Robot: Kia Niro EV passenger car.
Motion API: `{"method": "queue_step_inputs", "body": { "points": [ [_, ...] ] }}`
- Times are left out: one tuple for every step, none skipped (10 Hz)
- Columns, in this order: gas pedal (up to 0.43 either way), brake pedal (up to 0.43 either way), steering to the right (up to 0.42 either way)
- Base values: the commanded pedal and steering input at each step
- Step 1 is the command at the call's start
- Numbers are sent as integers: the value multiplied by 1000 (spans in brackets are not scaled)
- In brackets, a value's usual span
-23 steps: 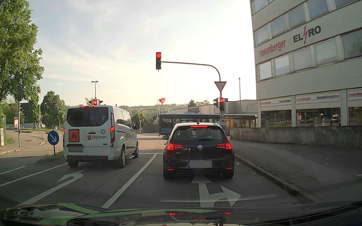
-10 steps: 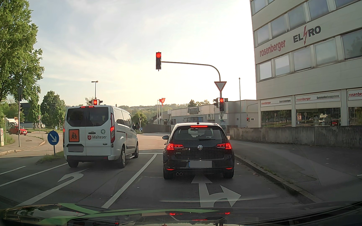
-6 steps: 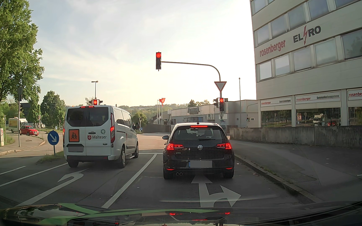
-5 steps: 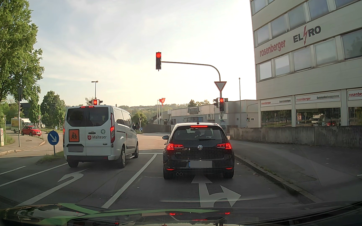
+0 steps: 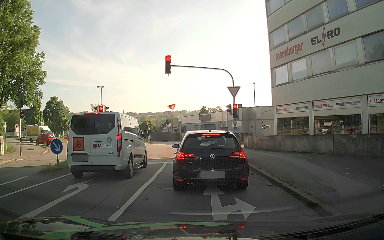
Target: Follow the waypoints while adhering to traffic rules and regulations
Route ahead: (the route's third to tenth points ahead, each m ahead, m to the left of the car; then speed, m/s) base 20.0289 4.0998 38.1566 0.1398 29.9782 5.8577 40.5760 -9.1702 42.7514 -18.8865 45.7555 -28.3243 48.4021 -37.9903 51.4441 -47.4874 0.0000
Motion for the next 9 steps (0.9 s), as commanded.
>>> {"method": "queue_step_inputs", "body": {
  "points": [
    [0,518,-21],
    [0,518,-21],
    [0,518,-21],
    [0,518,-21],
    [0,518,-21],
    [0,518,-21],
    [0,518,-21],
    [0,518,-21],
    [0,518,-21]
  ]
}}
